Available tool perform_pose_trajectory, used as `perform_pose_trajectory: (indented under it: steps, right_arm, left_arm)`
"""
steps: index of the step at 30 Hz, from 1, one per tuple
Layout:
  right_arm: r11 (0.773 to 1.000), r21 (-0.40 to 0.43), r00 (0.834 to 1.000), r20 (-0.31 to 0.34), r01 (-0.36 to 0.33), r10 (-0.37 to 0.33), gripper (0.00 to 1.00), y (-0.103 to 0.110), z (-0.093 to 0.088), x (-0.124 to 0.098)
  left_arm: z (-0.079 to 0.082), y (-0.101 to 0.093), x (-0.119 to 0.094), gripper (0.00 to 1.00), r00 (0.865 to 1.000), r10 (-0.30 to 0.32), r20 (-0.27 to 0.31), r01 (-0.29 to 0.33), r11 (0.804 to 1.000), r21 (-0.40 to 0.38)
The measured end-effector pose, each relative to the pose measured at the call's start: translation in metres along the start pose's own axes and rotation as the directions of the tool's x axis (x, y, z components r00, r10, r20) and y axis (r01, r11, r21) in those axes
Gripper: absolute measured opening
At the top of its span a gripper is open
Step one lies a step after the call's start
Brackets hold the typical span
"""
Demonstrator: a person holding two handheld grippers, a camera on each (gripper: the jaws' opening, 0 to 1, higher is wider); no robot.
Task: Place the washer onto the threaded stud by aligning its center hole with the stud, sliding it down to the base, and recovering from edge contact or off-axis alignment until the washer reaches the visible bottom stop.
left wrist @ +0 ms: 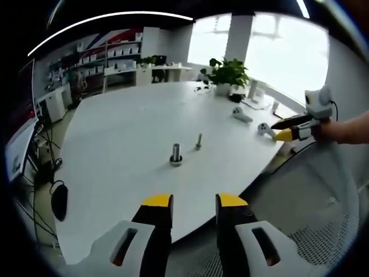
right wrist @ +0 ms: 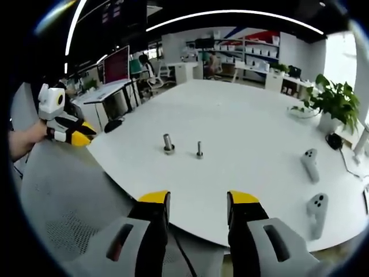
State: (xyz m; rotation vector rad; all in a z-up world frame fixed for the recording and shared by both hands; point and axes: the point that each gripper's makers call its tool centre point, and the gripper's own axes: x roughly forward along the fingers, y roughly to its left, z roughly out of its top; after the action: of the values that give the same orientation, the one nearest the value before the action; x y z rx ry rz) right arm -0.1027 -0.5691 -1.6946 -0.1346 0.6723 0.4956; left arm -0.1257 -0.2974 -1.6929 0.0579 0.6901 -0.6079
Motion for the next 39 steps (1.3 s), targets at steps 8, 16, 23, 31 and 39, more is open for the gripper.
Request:
perform_pose_trajectory:
  steps: [8, 16, 23, 31, 39]
  right_arm:
    - [1.000, -0.008, 1.000, -0.009, 0.013, -0.013, 0.42, 0.0007, -0.0021, -0.0012]
    - [1.000, -0.021, 0.999, -0.039, 0.015, -0.015, 0.41, -0.0018, -0.0072, 0.0022]
    - [1.000, -0.015, 0.999, -0.042, 0.018, -0.019, 0.41, -0.0031, -0.0076, 0.0012]
    - [1.000, -0.015, 0.999, -0.044, 0.017, -0.018, 0.41, 0.0014, -0.0068, 0.0007]
    - [1.000, -0.002, 0.999, -0.039, 0.017, -0.017, 0.41, -0.0018, -0.0076, 0.0021]
  left_arm:
    - [-0.0006, 0.0021, -0.0022, 0.27, 1.000, 0.014, 0.005, -0.014, 1.000, -0.004]
    - [0.0030, 0.0057, -0.0039, 0.27, 0.999, 0.030, 0.027, -0.030, 0.999, -0.011]
    - [0.0037, 0.0052, -0.0028, 0.27, 0.999, 0.030, 0.022, -0.030, 1.000, -0.002]
    - [0.0001, 0.0045, -0.0020, 0.27, 1.000, 0.028, 0.006, -0.028, 1.000, 0.002]
    - [0.0005, 0.0043, -0.0019, 0.27, 1.000, 0.028, 0.005, -0.028, 1.000, 0.004]
